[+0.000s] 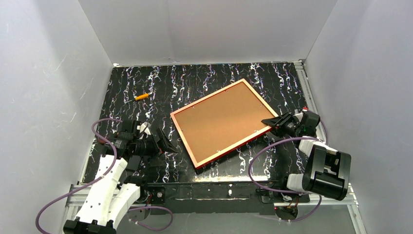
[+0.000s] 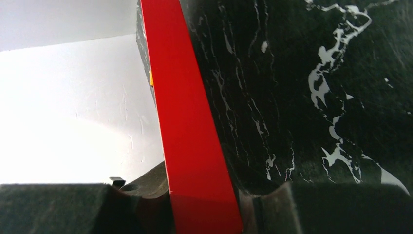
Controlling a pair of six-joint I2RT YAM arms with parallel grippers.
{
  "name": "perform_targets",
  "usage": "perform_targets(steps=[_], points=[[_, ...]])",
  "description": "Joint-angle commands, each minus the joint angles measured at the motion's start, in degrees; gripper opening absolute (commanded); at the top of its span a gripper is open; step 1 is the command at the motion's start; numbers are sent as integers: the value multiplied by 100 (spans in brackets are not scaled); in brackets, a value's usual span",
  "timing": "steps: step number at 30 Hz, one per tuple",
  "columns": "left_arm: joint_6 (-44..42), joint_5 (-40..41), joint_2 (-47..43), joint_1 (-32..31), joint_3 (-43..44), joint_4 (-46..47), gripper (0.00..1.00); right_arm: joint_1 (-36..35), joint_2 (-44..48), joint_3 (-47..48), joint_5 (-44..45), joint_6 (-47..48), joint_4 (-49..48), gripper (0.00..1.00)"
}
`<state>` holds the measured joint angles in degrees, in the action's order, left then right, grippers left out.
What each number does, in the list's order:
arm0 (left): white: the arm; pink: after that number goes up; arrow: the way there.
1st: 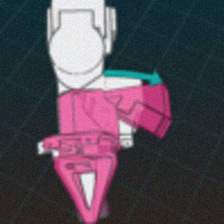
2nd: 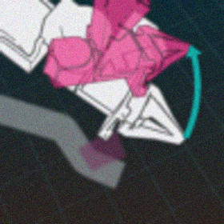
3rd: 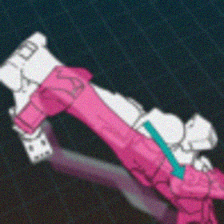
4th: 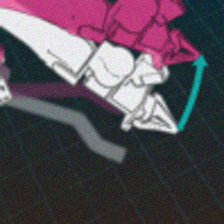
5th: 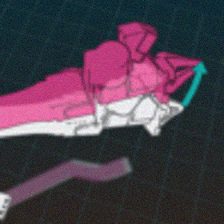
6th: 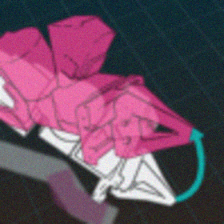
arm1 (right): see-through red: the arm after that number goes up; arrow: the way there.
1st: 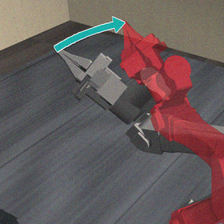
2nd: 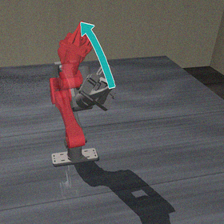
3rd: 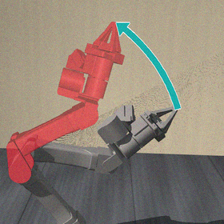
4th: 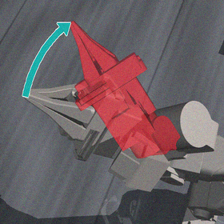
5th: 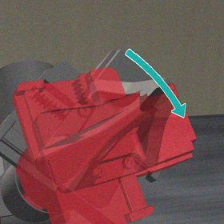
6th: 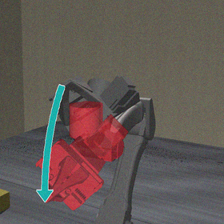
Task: Take the photo out of the frame
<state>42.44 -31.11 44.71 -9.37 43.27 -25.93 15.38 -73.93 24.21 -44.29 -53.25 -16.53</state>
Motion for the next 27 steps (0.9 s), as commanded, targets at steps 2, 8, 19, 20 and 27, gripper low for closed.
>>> perform_targets(steps=[2,8,19,20,27], points=[[116,-289,-220,-26,-263,-254,98,-61,-82,85,628,758,393,11],[109,-290,-230,-39,-254,-263,98,-61,372,465,1729,1135,2418,64],[-317,77,158,-57,129,-525,98,-153,2144,463,3603,699,4700,83],[-333,110,192,-57,173,-539,98,-204,2252,520,3679,778,4779,83],[-362,290,654,-341,175,-549,98,-2853,2312,960,3982,1391,4240,85]])
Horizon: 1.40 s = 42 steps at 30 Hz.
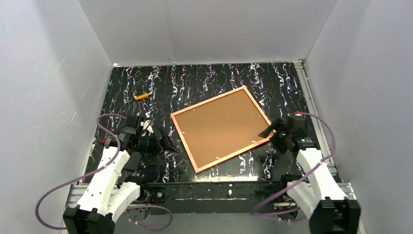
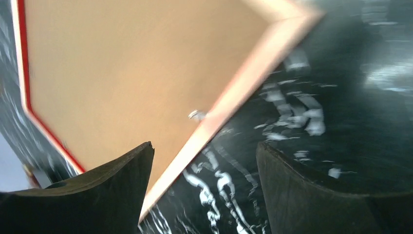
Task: Take the photo out of the frame
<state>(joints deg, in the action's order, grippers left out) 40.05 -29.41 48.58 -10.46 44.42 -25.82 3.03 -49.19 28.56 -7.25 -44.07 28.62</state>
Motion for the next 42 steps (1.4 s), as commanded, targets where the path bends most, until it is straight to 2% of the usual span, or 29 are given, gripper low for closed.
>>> perform_targets(steps=[1,4,6,9,13,17,19,22,26,31,34,37,42], points=[[-133,245,306,-322,48,-575,98,-2148,-317,581,372,515,-426,85],[-139,794,456,-567,129,-780,98,-3883,-805,771,1079,522,-790,86],[-108,1211,626,-689,232,-968,98,-4639,-1224,1044,1461,546,-925,86],[31,1776,1109,-704,476,-1181,98,-5319,-1906,1635,1528,696,-984,86],[104,2920,2194,-669,1356,-1671,98,-5852,-2483,2242,1622,840,-921,87],[-110,3505,3462,-266,2517,-1812,98,-5897,-2140,1951,1325,758,-1456,88],[28,3518,4043,149,3059,-1878,98,-5888,-1841,1724,1407,768,-1548,90],[373,3040,4806,781,3581,-1512,98,-5864,-1388,1562,1783,882,-1347,93],[579,2054,5639,1291,4139,-403,98,-5784,-806,1340,2113,1070,-1170,96],[751,1297,6339,1709,4070,2258,96,-5557,-163,1010,2216,1218,-1205,98],[392,1294,6754,1828,4112,3663,96,-5321,91,906,2062,1295,-1193,98],[199,1442,7278,1936,4411,4386,97,-5071,266,856,1874,1398,-1152,98],[649,527,7894,2158,4759,5644,89,-4768,332,849,1685,1500,-1168,98]])
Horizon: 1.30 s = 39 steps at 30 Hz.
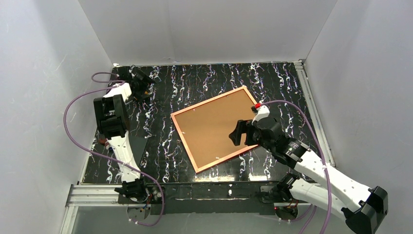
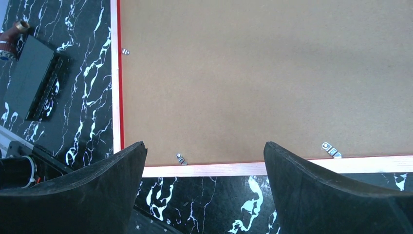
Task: Take the photo out of the frame
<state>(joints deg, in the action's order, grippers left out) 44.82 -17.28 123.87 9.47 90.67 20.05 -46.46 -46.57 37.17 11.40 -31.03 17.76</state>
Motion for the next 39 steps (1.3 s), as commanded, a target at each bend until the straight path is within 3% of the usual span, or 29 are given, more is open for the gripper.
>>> perform_targets(steps=[1,5,12,14,18,24,33,39], points=[[290,-907,381,184,106,1261,87,223,36,-9,-223,209,-112,98],[461,-1170,231,204,-252,1685,87,290,-268,117,-361,213,-214,97],[537,-1617,340,396,191,1556,87,297,-648,221,-680,112,-300,96],[-93,-1625,222,407,490,743,87,300,-661,189,-692,90,-324,96],[-1678,-572,-96,416,1110,-1370,94,300,-672,155,-725,92,-326,95],[-3159,485,-272,494,1292,-2197,98,301,-735,103,-884,62,-380,96],[-2916,678,340,865,1699,-1660,98,308,-1018,193,-1008,61,-440,95],[-2247,757,1115,937,2714,-2721,98,320,-1109,256,-1072,15,-510,95]])
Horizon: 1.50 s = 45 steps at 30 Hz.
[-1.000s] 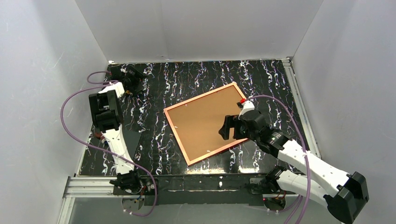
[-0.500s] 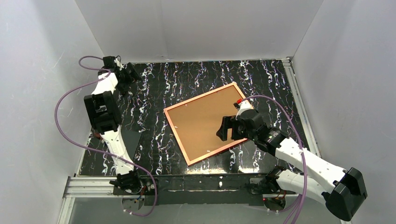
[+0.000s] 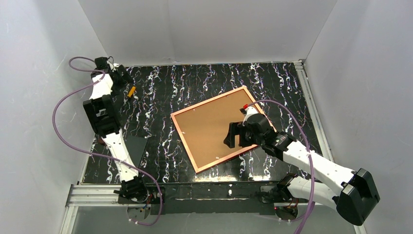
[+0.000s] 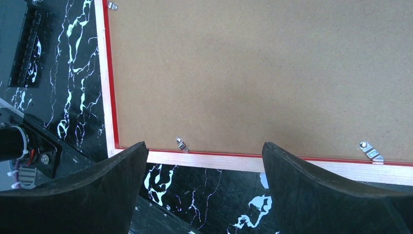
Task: Take the photo out of the frame
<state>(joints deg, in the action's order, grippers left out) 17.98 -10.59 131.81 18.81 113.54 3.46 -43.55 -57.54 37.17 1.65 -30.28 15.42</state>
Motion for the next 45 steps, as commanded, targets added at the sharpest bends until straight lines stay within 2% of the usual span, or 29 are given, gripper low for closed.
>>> perform_targets(steps=[1,5,9,13,22,25,33,41,45], points=[[572,35,404,36,506,-1164,98,27,0,268,-118,-65,-270,95],[920,-49,621,66,758,-1679,98,23,105,255,-121,-116,-214,94],[1147,-180,557,62,412,-1713,97,30,244,139,-79,-152,-239,94],[1223,-66,413,55,70,-1729,86,33,295,200,-83,-166,-147,94],[227,864,298,-247,228,-2711,69,31,518,102,-25,-204,-86,93],[-22,1263,264,-368,186,-2795,67,30,574,67,-8,-216,-83,93],[-605,1695,544,-718,514,-3034,52,28,676,19,60,-215,3,93],[-896,1824,606,-903,645,-3187,13,31,774,26,113,-197,82,93],[-1011,1754,371,-1033,485,-3177,0,31,855,21,104,-213,121,93]])
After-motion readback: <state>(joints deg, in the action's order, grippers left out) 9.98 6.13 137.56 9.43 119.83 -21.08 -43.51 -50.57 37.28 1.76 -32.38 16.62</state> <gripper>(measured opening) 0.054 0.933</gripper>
